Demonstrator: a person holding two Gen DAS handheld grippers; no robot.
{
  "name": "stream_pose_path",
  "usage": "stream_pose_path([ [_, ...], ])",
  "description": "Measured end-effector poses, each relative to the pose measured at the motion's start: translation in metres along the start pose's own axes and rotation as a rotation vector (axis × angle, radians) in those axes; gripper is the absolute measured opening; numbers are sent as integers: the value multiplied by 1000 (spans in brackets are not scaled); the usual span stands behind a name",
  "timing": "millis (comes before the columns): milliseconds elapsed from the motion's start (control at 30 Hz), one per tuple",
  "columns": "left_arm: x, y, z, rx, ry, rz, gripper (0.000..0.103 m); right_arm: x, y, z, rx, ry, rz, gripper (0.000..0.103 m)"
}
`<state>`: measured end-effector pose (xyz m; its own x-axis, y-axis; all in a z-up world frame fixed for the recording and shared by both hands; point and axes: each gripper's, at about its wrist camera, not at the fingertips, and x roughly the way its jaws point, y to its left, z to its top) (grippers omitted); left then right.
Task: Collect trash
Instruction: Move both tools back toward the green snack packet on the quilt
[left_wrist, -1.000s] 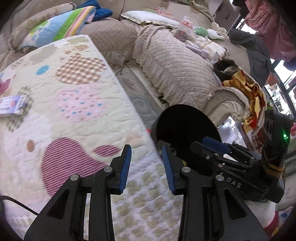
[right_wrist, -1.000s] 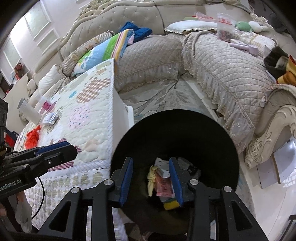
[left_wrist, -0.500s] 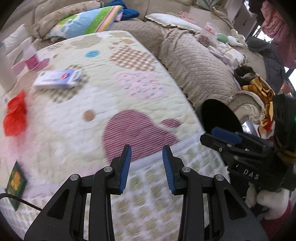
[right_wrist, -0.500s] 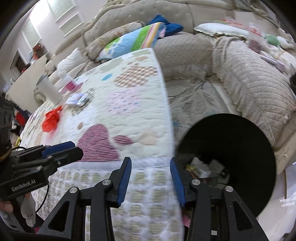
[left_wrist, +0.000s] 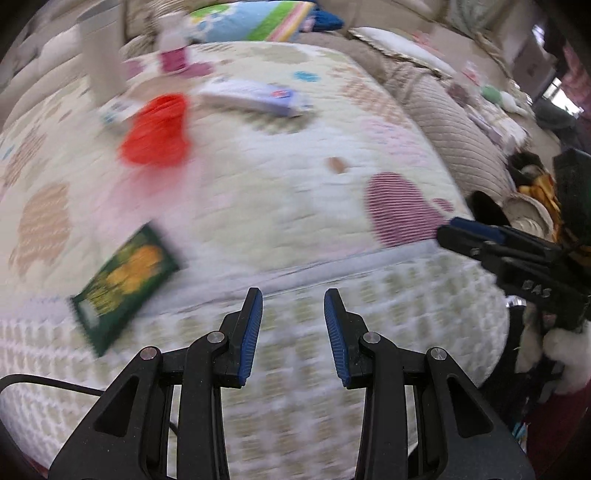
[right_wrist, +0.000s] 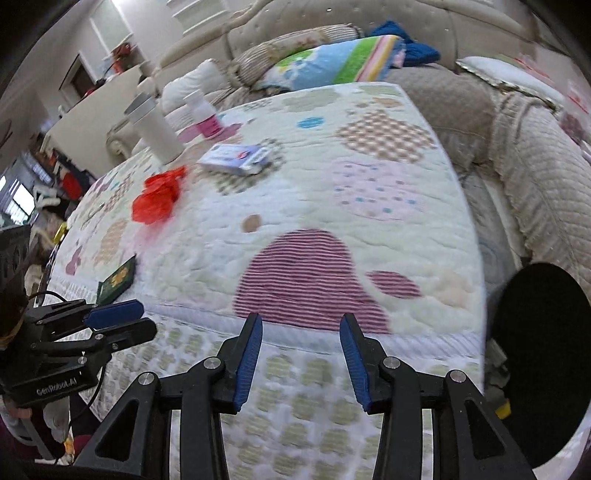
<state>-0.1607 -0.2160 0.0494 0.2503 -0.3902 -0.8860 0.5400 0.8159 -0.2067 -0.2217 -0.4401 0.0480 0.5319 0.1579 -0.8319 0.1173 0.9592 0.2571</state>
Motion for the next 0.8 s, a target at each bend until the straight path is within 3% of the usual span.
stream_pose_path([
  [100, 2, 31, -1, -56, 6, 36, 32, 8, 15, 5, -24, 10, 15, 42],
  [200, 8, 57, 5, -111, 10, 26, 32, 17, 30, 10, -44, 23, 27, 42],
  [467, 14, 111, 42, -223, -30, 52, 32, 35, 68, 27, -79, 38, 64, 42],
  [733, -36, 137, 37, -264, -89, -1, 33, 51, 97, 39, -103, 53, 119, 43],
  [800, -42, 145, 27, -287, -87, 9, 43, 58, 103, 42, -107, 63, 134, 43],
])
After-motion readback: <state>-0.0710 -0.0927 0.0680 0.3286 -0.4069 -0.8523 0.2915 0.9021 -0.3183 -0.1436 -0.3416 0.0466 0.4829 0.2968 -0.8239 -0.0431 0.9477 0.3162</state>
